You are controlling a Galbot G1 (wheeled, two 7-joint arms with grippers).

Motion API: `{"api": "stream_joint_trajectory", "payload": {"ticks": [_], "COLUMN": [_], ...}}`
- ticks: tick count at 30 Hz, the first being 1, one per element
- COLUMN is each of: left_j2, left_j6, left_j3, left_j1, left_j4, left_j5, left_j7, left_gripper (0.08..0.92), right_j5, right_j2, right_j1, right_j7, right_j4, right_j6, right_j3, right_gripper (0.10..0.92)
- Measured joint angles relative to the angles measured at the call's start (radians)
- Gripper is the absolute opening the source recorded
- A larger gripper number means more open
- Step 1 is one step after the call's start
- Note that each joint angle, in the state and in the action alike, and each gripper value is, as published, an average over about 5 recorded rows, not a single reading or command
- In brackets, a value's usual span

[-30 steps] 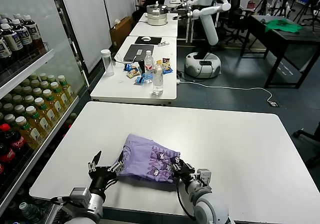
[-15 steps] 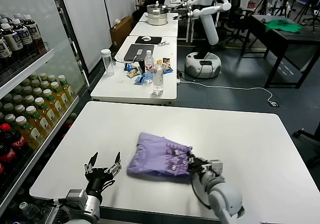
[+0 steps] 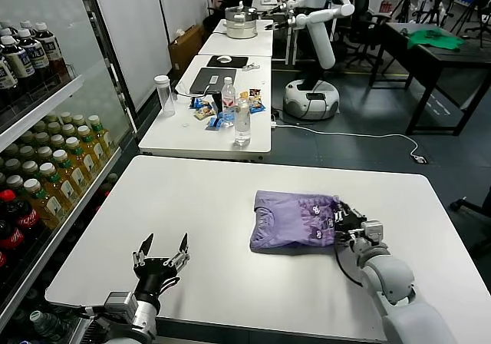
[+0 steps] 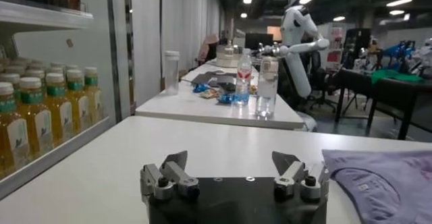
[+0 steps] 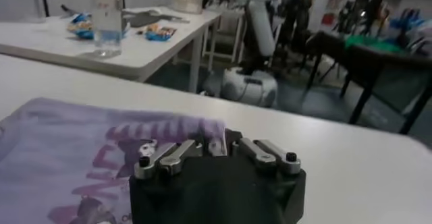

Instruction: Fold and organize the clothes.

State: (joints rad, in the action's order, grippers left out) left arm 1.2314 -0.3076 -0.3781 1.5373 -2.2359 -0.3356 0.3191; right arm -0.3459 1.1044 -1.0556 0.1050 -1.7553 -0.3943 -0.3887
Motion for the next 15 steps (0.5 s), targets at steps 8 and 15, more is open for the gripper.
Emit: {"api": "stream_joint_trajectory", "payload": {"ticks": [8, 15], "left_j2": [0.009, 0.010], "left_j6": [0.018, 0.041], "left_j3": [0.017, 0.034], "left_j1": [0.013, 0.020], "left_j4": [-0.013, -0.027], "left_j5": [0.018, 0.034], "left_j7": [-0.014, -0.046], "left_gripper": [0.823, 0.823], "right_j5": [0.052, 0.077], "right_j2": [0.006, 0.047], "right_j1": [-0.118, -0.314], "right_j7": [-0.024, -0.071], "right_j4": [-0.083, -0.238], "right_j6": [0.105, 0.160], "right_j3": [-0.101, -0.225], "right_gripper": [0.583, 0.775]}}
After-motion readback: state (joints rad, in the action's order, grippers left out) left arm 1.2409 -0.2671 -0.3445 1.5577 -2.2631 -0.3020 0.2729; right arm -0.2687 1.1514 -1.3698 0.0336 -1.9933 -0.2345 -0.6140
